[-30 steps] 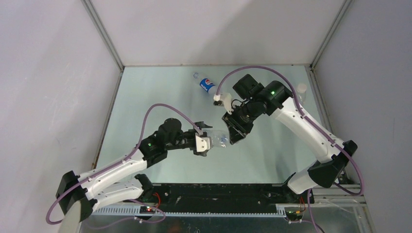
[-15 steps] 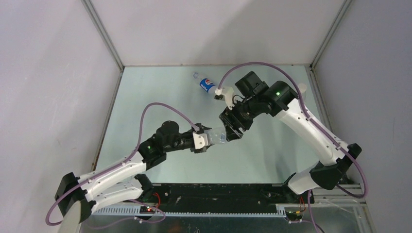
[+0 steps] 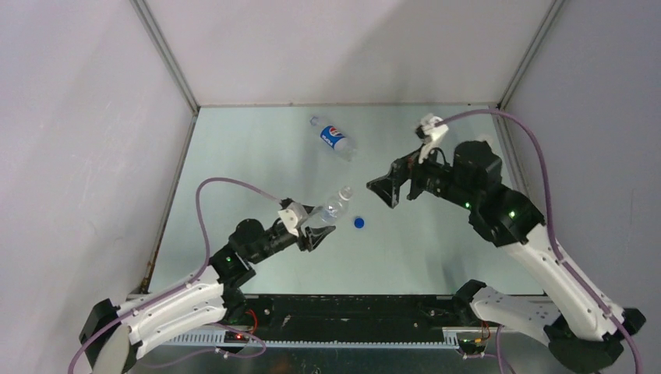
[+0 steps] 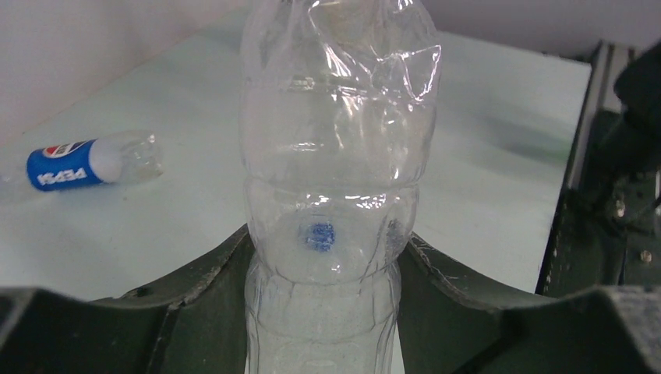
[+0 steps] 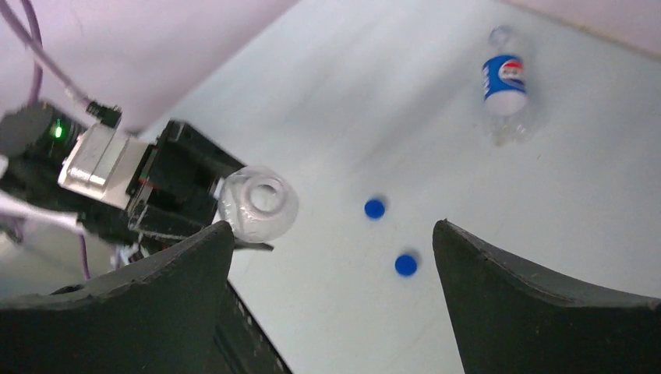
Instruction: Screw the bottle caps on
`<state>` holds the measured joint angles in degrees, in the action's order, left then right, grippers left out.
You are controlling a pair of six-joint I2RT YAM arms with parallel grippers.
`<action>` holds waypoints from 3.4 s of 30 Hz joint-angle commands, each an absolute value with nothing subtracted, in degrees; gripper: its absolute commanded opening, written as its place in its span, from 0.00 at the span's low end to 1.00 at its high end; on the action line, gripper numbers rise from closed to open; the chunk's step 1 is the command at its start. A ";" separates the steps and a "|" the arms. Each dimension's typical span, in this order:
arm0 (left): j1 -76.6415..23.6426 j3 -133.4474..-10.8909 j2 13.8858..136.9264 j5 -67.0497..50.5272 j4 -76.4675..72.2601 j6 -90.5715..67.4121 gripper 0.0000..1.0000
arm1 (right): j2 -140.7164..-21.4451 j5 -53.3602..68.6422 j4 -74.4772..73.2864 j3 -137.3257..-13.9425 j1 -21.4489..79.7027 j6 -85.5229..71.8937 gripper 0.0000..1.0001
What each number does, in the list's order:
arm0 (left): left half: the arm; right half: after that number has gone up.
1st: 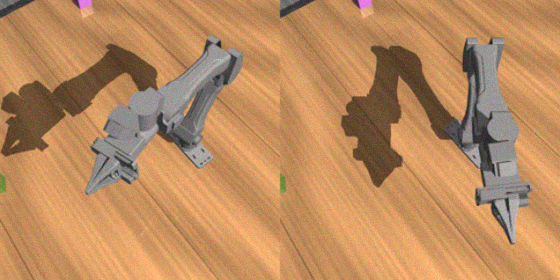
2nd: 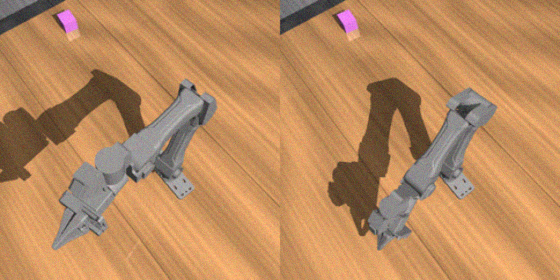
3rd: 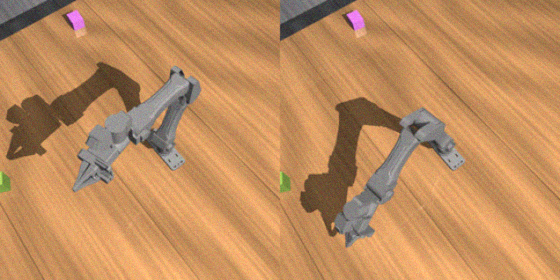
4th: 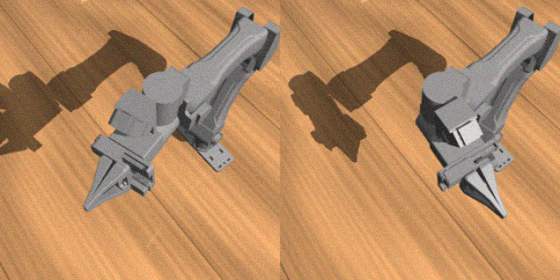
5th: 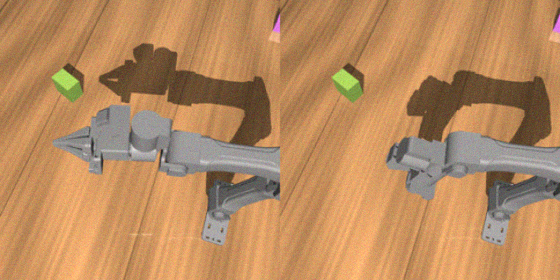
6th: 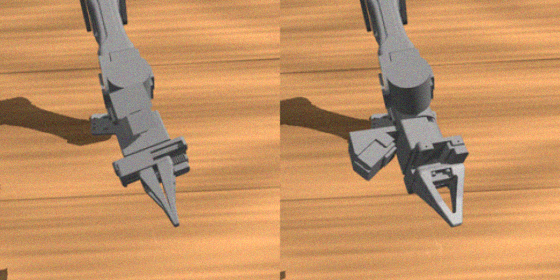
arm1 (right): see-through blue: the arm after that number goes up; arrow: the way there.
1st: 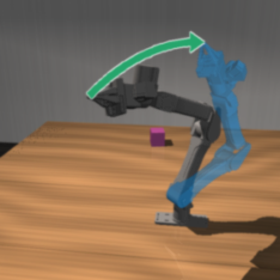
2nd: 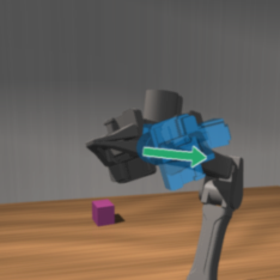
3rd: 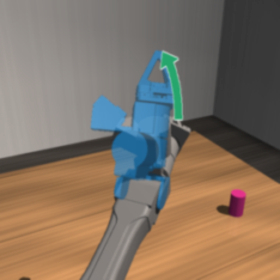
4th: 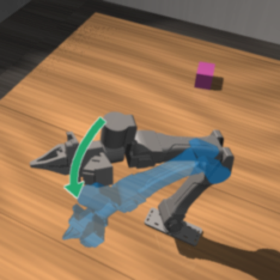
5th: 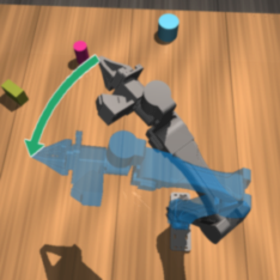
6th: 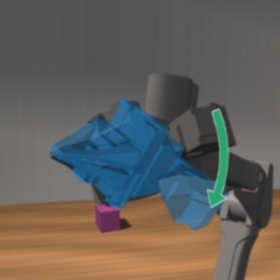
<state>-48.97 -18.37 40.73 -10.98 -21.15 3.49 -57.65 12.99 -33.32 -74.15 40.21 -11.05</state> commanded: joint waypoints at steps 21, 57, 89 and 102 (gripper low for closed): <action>-49.14 -11.05 28.36 -0.18 -33.87 -11.07 0.44 | -64.33 0.41 -17.21 -50.27 36.13 -36.17 0.92; -49.14 -15.43 28.21 4.26 -21.06 -13.36 0.40 | -110.32 -6.45 -38.97 -76.52 44.67 -43.66 0.47; -35.28 -28.91 42.34 -24.17 -6.32 -5.20 0.19 | -83.12 9.42 -42.01 -76.99 34.22 -19.10 0.01; -29.36 -38.82 56.84 -55.01 -4.49 2.53 0.16 | -66.63 33.55 -41.20 -81.25 28.89 0.45 0.01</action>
<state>-29.87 -34.70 54.81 -42.15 -4.51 -2.35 -69.17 24.10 -41.76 -77.36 28.97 -8.58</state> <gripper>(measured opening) 0.590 0.345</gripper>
